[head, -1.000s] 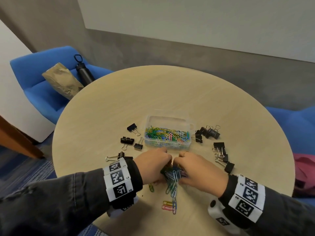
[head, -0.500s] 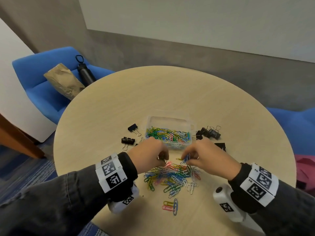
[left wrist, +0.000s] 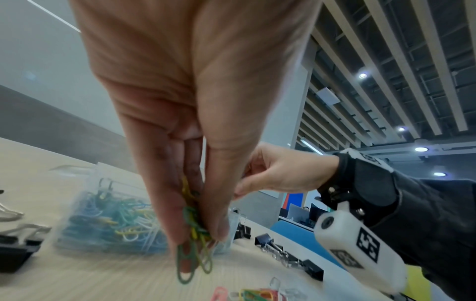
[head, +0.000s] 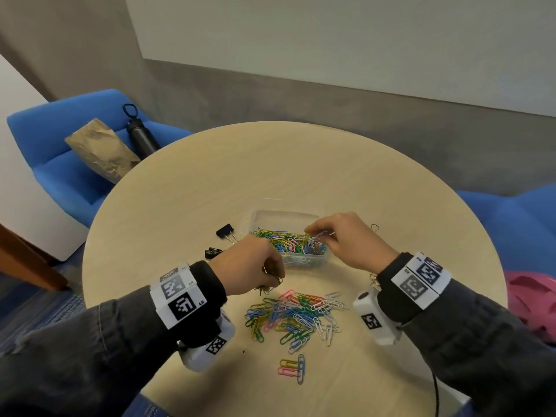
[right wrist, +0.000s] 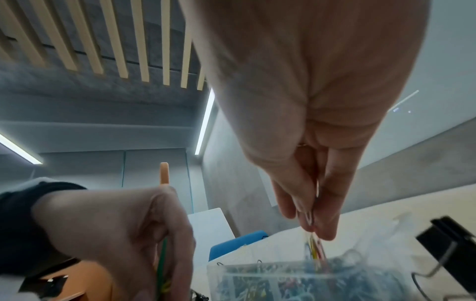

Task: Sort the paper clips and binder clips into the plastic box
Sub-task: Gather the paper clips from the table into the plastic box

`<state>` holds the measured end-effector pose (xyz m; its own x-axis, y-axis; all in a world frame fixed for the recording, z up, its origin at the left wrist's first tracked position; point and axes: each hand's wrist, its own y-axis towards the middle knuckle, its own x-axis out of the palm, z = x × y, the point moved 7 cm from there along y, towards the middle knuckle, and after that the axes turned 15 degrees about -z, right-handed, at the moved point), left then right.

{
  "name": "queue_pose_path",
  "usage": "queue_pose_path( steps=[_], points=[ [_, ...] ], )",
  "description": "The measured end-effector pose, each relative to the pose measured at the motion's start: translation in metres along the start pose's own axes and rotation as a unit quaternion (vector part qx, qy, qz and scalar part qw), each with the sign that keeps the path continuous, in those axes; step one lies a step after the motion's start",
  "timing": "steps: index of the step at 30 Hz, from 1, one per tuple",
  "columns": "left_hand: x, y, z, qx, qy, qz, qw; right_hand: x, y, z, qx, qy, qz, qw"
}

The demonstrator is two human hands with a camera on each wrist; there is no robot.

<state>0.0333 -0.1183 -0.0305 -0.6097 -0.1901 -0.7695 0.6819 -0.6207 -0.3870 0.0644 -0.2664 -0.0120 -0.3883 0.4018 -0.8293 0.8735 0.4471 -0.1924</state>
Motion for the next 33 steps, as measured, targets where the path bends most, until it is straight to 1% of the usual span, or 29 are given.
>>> queue_pose_path(
  steps=[3, 6, 8, 9, 11, 13, 14, 18, 20, 22, 24, 25, 26, 27, 28, 29, 30, 32, 33],
  points=[
    [-0.018, 0.002, 0.003, 0.013, -0.014, 0.024, 1.0, 0.002, -0.001, 0.002, -0.003, 0.014, -0.001, 1.0],
    [-0.041, 0.009, 0.008, 0.025, -0.005, 0.083, 0.996, -0.003, -0.004, 0.006, -0.001, 0.001, 0.018, 1.0],
    [-0.052, 0.019, 0.01, 0.036, -0.019, 0.122, 0.992, -0.005, -0.005, 0.009, -0.002, -0.026, 0.024, 0.999],
    [-0.054, 0.024, 0.01, 0.043, -0.033, 0.132, 0.99, -0.005, -0.006, 0.009, -0.004, -0.033, 0.021, 0.999],
    [-0.051, 0.036, 0.009, 0.056, -0.054, 0.115, 0.99, -0.003, -0.009, 0.01, -0.008, -0.032, 0.014, 0.999],
    [-0.042, 0.046, 0.007, 0.048, -0.049, 0.076, 0.995, -0.001, -0.014, 0.01, -0.015, -0.031, 0.011, 0.999],
    [-0.04, 0.049, 0.004, 0.039, -0.042, 0.067, 0.996, 0.001, -0.016, 0.01, -0.02, -0.035, 0.009, 0.999],
    [-0.039, 0.051, -0.004, 0.022, -0.006, 0.081, 0.996, 0.003, -0.018, 0.013, -0.023, -0.04, 0.009, 0.999],
    [-0.041, 0.048, -0.004, 0.029, 0.013, 0.099, 0.995, 0.005, -0.015, 0.013, -0.016, -0.05, 0.0, 0.999],
    [-0.041, 0.045, -0.002, 0.042, 0.015, 0.116, 0.992, 0.009, -0.011, 0.008, -0.022, -0.056, -0.018, 0.998],
    [-0.04, 0.044, -0.001, 0.034, 0.049, 0.111, 0.992, 0.019, -0.005, 0.0, -0.039, -0.078, -0.061, 0.994],
    [-0.036, 0.045, -0.002, 0.018, 0.081, 0.086, 0.993, 0.027, -0.002, -0.002, -0.042, -0.104, -0.09, 0.99],
    [-0.029, 0.047, -0.006, -0.006, 0.114, 0.047, 0.992, 0.034, 0.0, -0.002, -0.033, -0.139, -0.12, 0.982],
    [-0.023, 0.048, -0.011, -0.032, 0.142, 0.006, 0.989, 0.04, 0.002, 0.0, -0.01, -0.175, -0.144, 0.974],
    [-0.017, 0.048, -0.016, -0.055, 0.16, -0.026, 0.985, 0.042, 0.003, 0.003, 0.015, -0.203, -0.154, 0.967],
    [-0.015, 0.046, -0.021, -0.071, 0.172, -0.037, 0.982, 0.041, 0.003, 0.006, 0.032, -0.223, -0.147, 0.963],
    [-0.016, 0.043, -0.024, -0.081, 0.179, -0.031, 0.98, 0.037, 0.003, 0.006, 0.039, -0.236, -0.128, 0.963],
    [-0.021, 0.036, -0.025, -0.079, 0.184, 0.006, 0.98, 0.03, 0.004, 0.003, 0.033, -0.246, -0.085, 0.965],
    [-0.023, 0.033, -0.023, -0.065, 0.18, 0.024, 0.981, 0.029, 0.004, 0.001, 0.022, -0.243, -0.074, 0.967]
  ],
)
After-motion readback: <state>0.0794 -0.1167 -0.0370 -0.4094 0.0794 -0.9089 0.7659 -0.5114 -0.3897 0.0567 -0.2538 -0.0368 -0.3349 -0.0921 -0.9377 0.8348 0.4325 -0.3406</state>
